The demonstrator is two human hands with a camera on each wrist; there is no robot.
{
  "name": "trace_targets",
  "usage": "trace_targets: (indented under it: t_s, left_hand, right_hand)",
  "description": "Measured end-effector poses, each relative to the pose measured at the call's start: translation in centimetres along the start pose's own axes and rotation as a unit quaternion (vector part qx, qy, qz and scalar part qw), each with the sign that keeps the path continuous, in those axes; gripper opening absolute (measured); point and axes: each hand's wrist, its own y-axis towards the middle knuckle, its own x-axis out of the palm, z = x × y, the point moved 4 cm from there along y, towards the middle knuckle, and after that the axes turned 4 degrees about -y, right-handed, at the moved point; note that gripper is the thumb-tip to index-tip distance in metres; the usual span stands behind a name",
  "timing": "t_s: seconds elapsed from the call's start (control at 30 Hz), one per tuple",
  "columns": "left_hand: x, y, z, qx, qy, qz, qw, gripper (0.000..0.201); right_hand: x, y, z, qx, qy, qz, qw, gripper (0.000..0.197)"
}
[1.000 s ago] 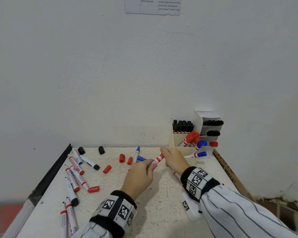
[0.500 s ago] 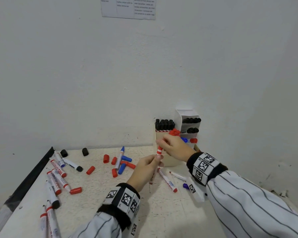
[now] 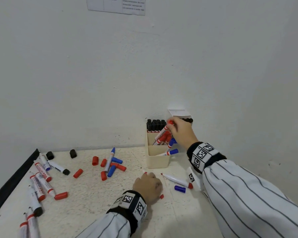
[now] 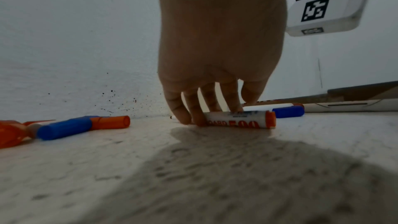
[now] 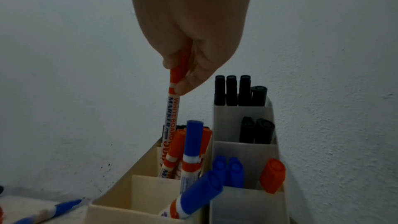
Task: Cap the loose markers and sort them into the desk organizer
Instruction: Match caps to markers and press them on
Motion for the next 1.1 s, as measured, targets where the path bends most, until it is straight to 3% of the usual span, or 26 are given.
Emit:
trace_targets:
  t_s: [0.2, 0.37, 0.5, 0.57, 0.63, 0.7, 0.73, 0.8, 0.87, 1.0, 1.1]
  left_hand:
    - [-1.4, -1.4, -2.0, -0.082, -0.043, 0.085, 0.992, 0.019]
    - [-1.7, -2.6, -4.5, -0.109, -0.145, 0.172, 0.968, 0.013]
    - [-1.7, -3.9, -6.3, -0.127, -0.167, 0.208, 0.955, 0.036]
    - [-2.1, -4.8, -7.2, -0.143, -0.169, 0.229, 0.948, 0.043]
    - [-2.6, -6.2, -7.9, -0.159, -0.238, 0.241, 0.927, 0.031]
    - [-2.5, -7.5, -9.2, -0.172, -0.266, 0.22, 0.923, 0.028]
    - [-2.6, -8.0, -10.0, -0.178, -0.273, 0.226, 0.918, 0.028]
    - [-3.6, -8.8, -11.8, -0.168, -0.235, 0.28, 0.916, 0.03]
    - [-3.8, -9.9, -13.5, -0.18, -0.229, 0.3, 0.908, 0.025]
    - [-3.6, -11.4, -16.0, -0.208, -0.226, 0.299, 0.903, 0.016]
    - [-3.6, -11.8, -16.7, -0.219, -0.229, 0.275, 0.908, 0.023]
  right_hand:
    - [2.5, 0.5, 0.1, 0.012, -0.064, -0.03, 0.997, 0.025]
    - [4.9, 0.0, 0.8, 0.04, -0.158, -0.07, 0.984, 0.009]
    - [6.0, -0.2, 0.5, 0.056, -0.268, -0.093, 0.957, 0.019]
    - [6.2, -0.7, -1.1, 0.009, -0.297, -0.052, 0.954, 0.021]
    - [7.4, -1.5, -3.1, -0.073, -0.25, -0.037, 0.965, 0.017]
    - [10.2, -2.5, -4.0, -0.109, -0.172, -0.113, 0.972, 0.018]
    - [11.9, -3.1, -4.2, -0.089, -0.15, -0.186, 0.967, 0.023]
    - [14.8, -4.6, -4.3, -0.025, -0.14, -0.345, 0.928, 0.037]
    - [16.8, -6.0, -4.5, 0.007, -0.141, -0.425, 0.894, 0.043]
    - [18.5, -7.2, -4.4, 0.011, -0.187, -0.417, 0.889, 0.041]
    - [18.6, -7.3, -4.3, 0.013, -0.18, -0.382, 0.906, 0.007]
